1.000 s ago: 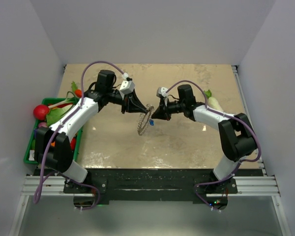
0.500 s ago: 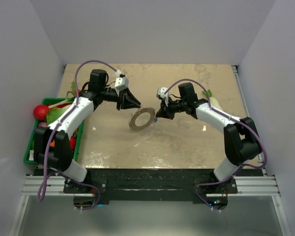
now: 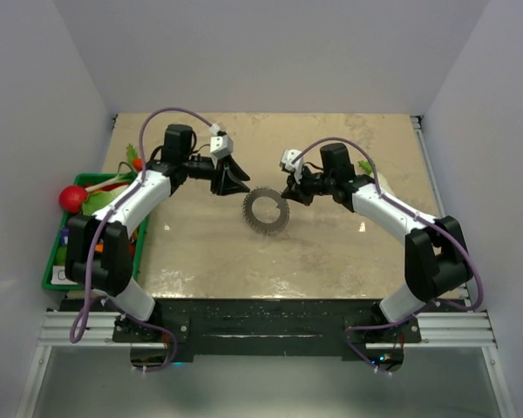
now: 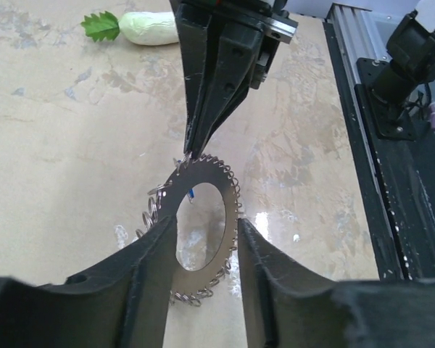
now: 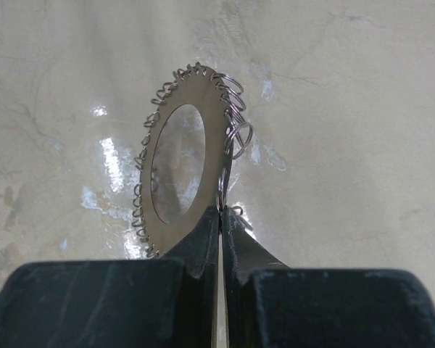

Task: Remove the keys from the keyring
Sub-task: Pick up the key from the keyring.

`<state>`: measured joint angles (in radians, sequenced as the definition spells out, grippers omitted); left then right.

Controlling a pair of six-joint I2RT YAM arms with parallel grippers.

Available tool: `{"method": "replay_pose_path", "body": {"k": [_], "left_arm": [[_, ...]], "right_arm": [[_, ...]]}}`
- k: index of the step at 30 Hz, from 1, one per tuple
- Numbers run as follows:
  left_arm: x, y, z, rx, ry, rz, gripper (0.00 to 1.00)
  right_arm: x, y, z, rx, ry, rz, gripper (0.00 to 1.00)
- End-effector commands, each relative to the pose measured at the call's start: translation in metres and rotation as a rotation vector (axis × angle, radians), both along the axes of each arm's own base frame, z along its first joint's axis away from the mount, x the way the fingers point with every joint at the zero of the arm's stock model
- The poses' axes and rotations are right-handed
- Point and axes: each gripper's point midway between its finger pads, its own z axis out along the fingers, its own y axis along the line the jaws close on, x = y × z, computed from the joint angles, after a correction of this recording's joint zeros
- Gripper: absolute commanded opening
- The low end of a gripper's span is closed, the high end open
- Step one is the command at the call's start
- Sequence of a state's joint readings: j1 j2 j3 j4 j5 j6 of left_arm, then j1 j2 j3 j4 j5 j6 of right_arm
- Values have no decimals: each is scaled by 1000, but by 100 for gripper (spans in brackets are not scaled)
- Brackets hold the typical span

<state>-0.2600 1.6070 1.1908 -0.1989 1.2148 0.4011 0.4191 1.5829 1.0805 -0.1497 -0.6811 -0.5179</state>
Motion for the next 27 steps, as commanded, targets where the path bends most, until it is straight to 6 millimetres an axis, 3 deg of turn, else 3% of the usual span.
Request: {"method": "replay_pose_path", "body": {"k": [1, 6, 10, 12, 19, 27], "left_arm": [[16, -4, 0, -1, -26, 44, 48], [21, -16, -6, 27, -33, 29, 63], [11, -36, -16, 49, -49, -24, 86], [10, -41, -17, 44, -53, -36, 91], [4, -57, -19, 35, -45, -69, 90], [-3, -70, -31, 39, -4, -110, 68]], "right_arm": [[13, -1, 25, -3, -104, -11, 0], [8, -2, 27, -19, -111, 10, 0], [-2, -1, 34, -12, -103, 57, 0], [-5, 0, 35, -15, -103, 80, 0], [-22, 3, 35, -1, -63, 159, 0], [-34, 13, 42, 61, -23, 233, 0]]}}
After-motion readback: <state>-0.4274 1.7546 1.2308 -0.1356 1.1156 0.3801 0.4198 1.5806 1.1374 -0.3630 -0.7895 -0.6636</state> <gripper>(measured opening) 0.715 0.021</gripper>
